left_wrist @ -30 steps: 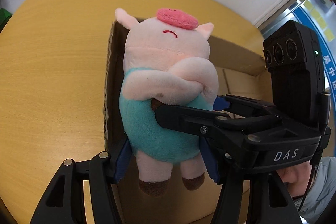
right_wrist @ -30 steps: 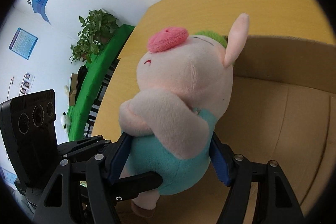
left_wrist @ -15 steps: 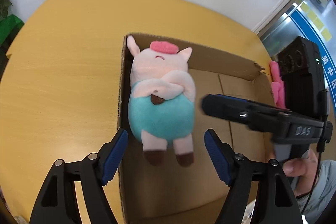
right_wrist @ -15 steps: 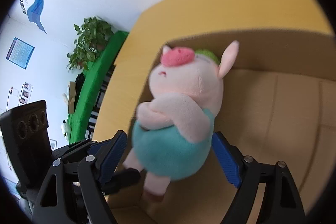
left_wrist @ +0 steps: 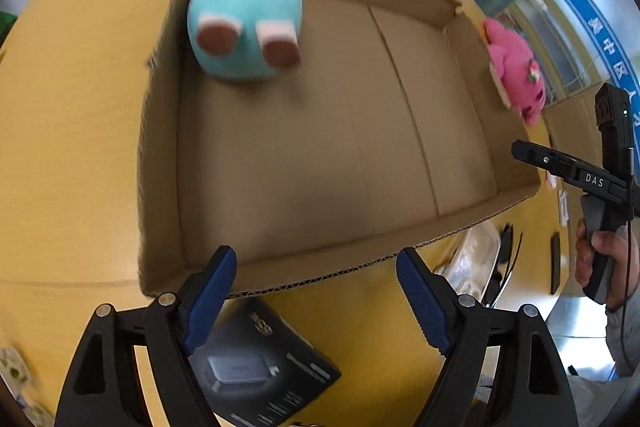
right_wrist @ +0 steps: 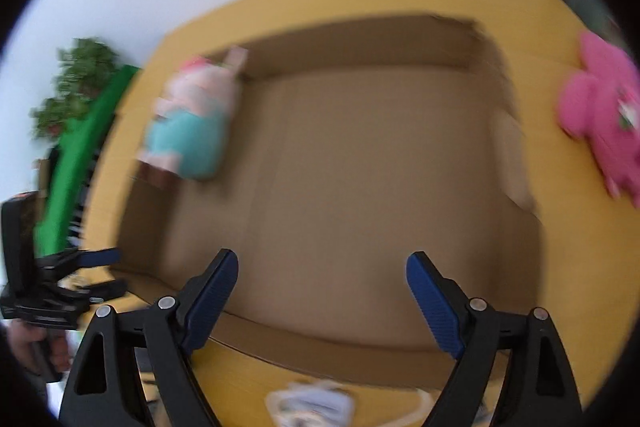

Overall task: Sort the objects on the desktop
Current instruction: 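Open the left gripper to drop the plush pig into the box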

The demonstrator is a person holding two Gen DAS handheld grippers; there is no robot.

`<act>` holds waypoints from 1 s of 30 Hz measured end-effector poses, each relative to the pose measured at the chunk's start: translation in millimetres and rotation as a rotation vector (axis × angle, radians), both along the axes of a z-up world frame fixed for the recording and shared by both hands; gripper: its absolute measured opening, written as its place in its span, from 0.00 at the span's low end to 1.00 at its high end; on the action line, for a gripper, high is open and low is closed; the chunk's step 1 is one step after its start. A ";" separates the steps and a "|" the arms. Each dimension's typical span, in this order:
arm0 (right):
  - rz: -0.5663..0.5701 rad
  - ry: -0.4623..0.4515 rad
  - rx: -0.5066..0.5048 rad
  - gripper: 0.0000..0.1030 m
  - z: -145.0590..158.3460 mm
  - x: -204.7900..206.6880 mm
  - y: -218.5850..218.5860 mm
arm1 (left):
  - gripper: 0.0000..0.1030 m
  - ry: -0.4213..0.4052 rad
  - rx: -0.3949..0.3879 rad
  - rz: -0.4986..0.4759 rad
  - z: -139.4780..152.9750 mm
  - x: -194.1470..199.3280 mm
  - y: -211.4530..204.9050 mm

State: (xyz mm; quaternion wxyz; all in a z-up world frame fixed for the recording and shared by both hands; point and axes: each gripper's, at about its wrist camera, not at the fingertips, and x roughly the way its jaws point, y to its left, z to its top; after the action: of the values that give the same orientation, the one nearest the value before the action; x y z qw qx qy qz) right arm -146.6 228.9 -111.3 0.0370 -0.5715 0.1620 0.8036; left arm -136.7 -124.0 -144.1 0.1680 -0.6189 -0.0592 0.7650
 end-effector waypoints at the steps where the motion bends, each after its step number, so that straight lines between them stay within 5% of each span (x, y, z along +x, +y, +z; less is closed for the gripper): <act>1: -0.008 -0.027 0.002 0.84 -9.4 12.2 9.9 | 0.83 0.010 -0.012 -0.002 2.3 5.1 3.1; 6: -0.055 -0.056 0.001 0.84 -28.5 50.7 28.1 | 0.83 -0.054 0.013 0.045 -3.5 16.0 2.9; 12: -0.015 -0.060 0.045 0.84 -20.0 64.5 8.2 | 0.83 0.011 -0.075 0.063 24.5 31.6 3.4; 18: 0.030 0.152 0.111 0.84 77.9 84.0 -15.6 | 0.84 0.333 -0.088 0.100 141.0 75.0 17.1; 20: 0.048 0.214 0.142 0.84 114.2 80.1 -29.5 | 0.97 0.427 -0.101 0.111 173.9 90.2 22.7; 24: 0.076 0.276 0.158 0.84 156.8 90.9 -53.0 | 1.00 0.693 -0.137 0.155 237.3 129.0 35.0; 30: 0.124 0.331 0.211 0.84 199.1 111.1 -89.8 | 1.00 0.779 -0.133 0.226 269.7 152.0 33.8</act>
State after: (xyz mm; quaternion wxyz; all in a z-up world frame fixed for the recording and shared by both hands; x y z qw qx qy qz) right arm -35.4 139.1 87.8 0.0200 -0.4337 0.0455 0.8997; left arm 15.2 -90.1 125.6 0.0521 -0.2819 -0.0091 0.9580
